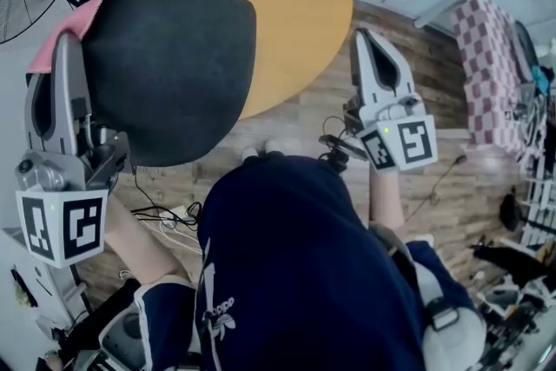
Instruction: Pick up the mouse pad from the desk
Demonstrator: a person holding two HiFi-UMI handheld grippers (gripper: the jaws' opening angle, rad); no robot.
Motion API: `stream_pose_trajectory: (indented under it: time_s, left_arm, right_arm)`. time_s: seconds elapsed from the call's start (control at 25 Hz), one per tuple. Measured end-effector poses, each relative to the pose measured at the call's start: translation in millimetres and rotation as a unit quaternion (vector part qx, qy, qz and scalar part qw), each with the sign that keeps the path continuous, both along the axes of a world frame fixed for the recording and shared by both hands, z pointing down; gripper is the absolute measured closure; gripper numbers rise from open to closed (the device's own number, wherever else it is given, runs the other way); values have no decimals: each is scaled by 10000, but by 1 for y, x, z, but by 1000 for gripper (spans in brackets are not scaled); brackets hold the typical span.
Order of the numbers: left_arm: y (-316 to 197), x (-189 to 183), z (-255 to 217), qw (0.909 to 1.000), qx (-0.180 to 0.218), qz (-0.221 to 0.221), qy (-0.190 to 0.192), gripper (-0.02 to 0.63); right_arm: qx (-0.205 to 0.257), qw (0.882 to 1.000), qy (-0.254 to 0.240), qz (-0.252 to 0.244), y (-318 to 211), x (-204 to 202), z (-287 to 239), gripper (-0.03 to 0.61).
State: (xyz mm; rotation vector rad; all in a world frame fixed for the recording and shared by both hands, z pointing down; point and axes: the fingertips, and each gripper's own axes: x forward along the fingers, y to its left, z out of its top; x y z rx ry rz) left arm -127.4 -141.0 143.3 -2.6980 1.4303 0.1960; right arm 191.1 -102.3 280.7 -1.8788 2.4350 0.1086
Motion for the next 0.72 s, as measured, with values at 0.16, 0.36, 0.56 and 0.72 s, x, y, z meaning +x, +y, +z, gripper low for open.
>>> stream_pose_trajectory:
  time_s: [0.16, 0.36, 0.56, 0.72]
  left_arm:
    - [21, -20, 19, 9993, -191, -174, 277, 594]
    - [47, -22, 32, 9968, -331, -215, 691, 594]
    - [56, -30, 50, 9913, -606, -335, 1119, 594]
    - [60, -24, 65, 9907, -784, -414, 1037, 594]
  right_arm:
    - [-6, 10000, 27, -50, 3, -7, -1, 577]
    - [17, 9999, 74, -83, 11, -8, -1, 577]
    - [-28, 9998, 175, -119, 16, -14, -6, 577]
    - [-66, 9998, 148, -93, 26, -10, -6, 577]
